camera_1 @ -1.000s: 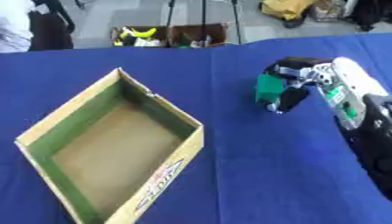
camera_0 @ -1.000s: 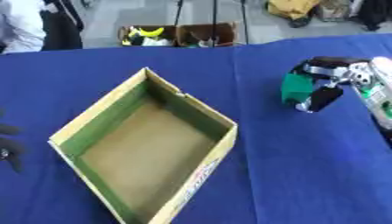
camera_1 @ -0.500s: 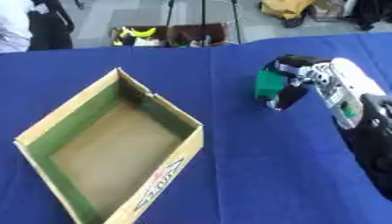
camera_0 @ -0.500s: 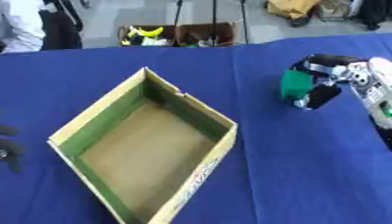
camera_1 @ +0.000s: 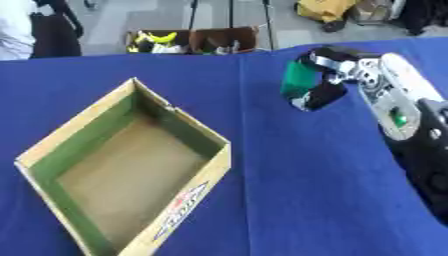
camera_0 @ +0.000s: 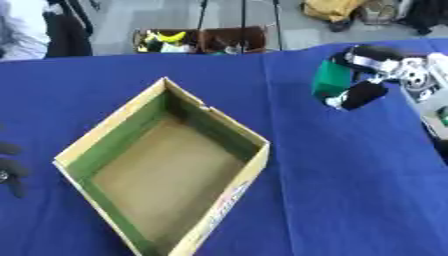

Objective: Pick up objects on the table and place them in the box.

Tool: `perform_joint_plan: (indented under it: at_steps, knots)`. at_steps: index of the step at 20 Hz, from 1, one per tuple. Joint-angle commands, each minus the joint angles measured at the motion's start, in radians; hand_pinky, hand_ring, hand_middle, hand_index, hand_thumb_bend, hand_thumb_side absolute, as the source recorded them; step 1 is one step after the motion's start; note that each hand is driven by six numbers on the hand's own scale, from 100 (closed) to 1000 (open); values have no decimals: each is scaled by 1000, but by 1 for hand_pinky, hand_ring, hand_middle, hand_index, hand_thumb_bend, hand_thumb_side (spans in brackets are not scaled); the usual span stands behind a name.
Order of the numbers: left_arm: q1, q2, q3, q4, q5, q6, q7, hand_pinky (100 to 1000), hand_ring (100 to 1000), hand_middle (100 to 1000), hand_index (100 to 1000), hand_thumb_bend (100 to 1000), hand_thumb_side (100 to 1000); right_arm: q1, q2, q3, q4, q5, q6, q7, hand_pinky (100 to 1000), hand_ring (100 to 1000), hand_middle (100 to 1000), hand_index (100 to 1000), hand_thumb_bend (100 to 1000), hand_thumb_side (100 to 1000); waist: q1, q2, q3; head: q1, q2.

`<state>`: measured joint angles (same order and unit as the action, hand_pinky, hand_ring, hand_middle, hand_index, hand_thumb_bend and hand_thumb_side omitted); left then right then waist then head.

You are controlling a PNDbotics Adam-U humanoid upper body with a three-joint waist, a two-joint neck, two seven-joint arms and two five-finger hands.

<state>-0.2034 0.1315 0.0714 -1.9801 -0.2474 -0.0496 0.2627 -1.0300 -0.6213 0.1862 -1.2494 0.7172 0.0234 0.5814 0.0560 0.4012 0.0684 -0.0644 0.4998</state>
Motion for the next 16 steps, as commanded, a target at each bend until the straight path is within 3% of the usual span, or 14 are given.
perform_joint_plan:
  at_steps: [1,8,16]
  knots:
    - [-5,13,3,-20,1,1,0,208,390,508,789,153,903,-30,-31,-21,-82,-36,21,-2,632,754,652,745,100,305,-4,-33,1,-2,1]
    - [-5,17,1,-20,2,1,1,210,392,508,789,153,905,-43,-17,2,-217,-62,51,-2,635,745,654,741,100,306,-9,-54,6,-10,11]
    - [-3,21,0,-20,5,0,1,211,393,509,789,153,905,-77,59,47,-333,-104,70,27,638,744,656,743,100,300,-12,-73,17,-25,9]
